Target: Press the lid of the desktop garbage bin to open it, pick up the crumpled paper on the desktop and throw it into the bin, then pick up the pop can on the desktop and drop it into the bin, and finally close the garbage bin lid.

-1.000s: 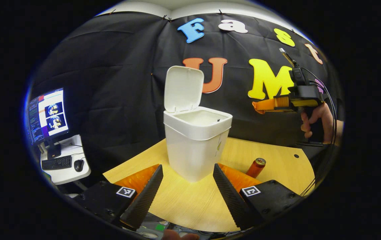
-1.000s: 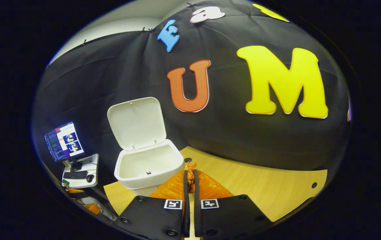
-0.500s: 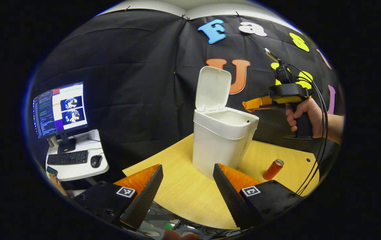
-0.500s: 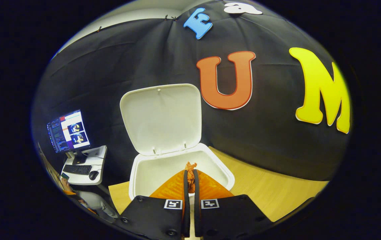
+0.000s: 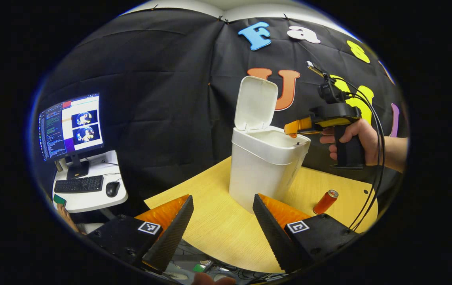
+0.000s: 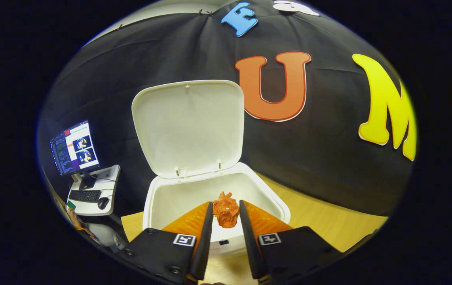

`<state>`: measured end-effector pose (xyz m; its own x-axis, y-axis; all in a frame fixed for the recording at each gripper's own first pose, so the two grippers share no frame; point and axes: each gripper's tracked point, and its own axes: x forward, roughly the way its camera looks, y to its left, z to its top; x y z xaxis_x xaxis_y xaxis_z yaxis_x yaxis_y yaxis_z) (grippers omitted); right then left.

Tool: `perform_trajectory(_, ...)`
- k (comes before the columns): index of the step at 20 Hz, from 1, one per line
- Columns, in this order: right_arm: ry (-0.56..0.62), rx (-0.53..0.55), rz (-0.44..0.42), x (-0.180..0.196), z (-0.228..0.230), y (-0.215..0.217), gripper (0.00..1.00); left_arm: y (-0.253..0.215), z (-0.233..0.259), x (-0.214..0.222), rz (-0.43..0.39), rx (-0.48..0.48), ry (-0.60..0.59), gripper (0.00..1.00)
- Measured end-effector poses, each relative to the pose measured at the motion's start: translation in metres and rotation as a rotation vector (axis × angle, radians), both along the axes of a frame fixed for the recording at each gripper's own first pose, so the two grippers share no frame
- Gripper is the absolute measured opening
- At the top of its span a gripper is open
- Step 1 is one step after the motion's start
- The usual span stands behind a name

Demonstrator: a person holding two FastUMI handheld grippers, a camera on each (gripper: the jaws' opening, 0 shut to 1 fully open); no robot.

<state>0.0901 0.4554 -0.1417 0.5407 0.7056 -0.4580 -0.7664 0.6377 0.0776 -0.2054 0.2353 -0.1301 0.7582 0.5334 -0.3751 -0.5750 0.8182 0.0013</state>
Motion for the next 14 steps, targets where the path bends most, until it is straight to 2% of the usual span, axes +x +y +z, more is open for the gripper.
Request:
perform_trajectory(1,-0.001,0.004,0.0,0.001,0.002,0.0,0.53,-0.002,0.001,0.002,-0.007,0.005,-0.004,1.0)
perform_trajectory(3,-0.003,0.016,0.001,0.0,0.006,-0.002,0.65,-0.004,0.003,0.006,-0.024,0.012,-0.008,1.0)
perform_trajectory(4,-0.006,0.022,-0.003,0.0,0.009,-0.005,0.68,-0.008,0.004,0.009,-0.036,0.015,-0.011,0.99)
perform_trajectory(6,-0.018,0.047,-0.005,-0.005,0.019,-0.012,0.68,-0.013,0.007,0.015,-0.065,0.026,-0.021,1.0)
perform_trajectory(8,-0.06,0.063,-0.003,-0.009,0.032,-0.024,0.72,-0.024,0.01,0.023,-0.114,0.038,-0.037,0.99)
perform_trajectory(9,-0.086,0.071,-0.005,-0.011,0.039,-0.032,0.7,-0.033,0.015,0.029,-0.148,0.047,-0.052,1.0)
perform_trajectory(13,-0.147,0.126,-0.014,-0.03,0.068,-0.07,0.81,-0.06,0.026,0.05,-0.271,0.119,-0.079,0.99)
perform_trajectory(14,-0.168,0.132,-0.023,-0.033,0.075,-0.083,0.81,-0.067,0.027,0.055,-0.298,0.125,-0.085,0.99)
